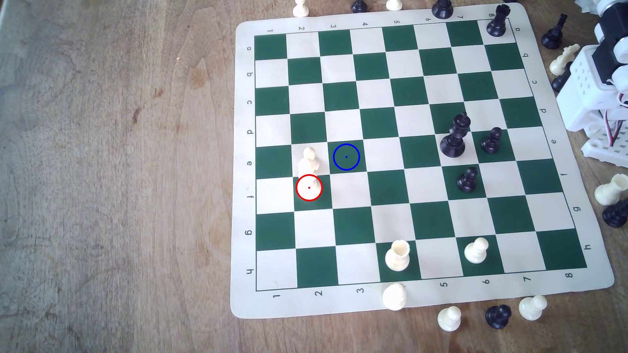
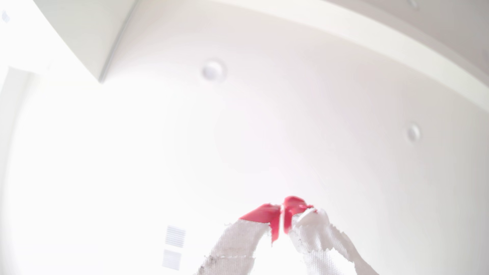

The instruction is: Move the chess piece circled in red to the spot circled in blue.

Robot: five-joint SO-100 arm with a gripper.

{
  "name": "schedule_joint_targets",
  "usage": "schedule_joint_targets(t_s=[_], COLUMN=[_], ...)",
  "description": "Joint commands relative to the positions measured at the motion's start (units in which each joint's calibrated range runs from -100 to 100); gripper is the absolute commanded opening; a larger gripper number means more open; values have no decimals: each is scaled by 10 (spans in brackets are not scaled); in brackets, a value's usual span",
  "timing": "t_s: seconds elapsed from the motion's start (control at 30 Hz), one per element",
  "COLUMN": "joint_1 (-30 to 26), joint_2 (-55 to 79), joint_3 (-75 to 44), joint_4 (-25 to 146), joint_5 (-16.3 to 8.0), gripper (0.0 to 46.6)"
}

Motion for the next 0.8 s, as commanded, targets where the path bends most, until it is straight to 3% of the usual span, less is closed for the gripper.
schedule_joint_targets(t_s=[0.0, 0.27, 0.4, 0.57, 0.77], joint_1=[-10, -55, -109, -123, -131], joint_2=[-4, -4, -3, -2, 66], joint_3=[8, 9, 9, -5, -141], joint_4=[0, 283, 479, 754, 1056], joint_5=[-2, -6, -2, -11, -32], gripper=[10, 2, 1, 1, 7])
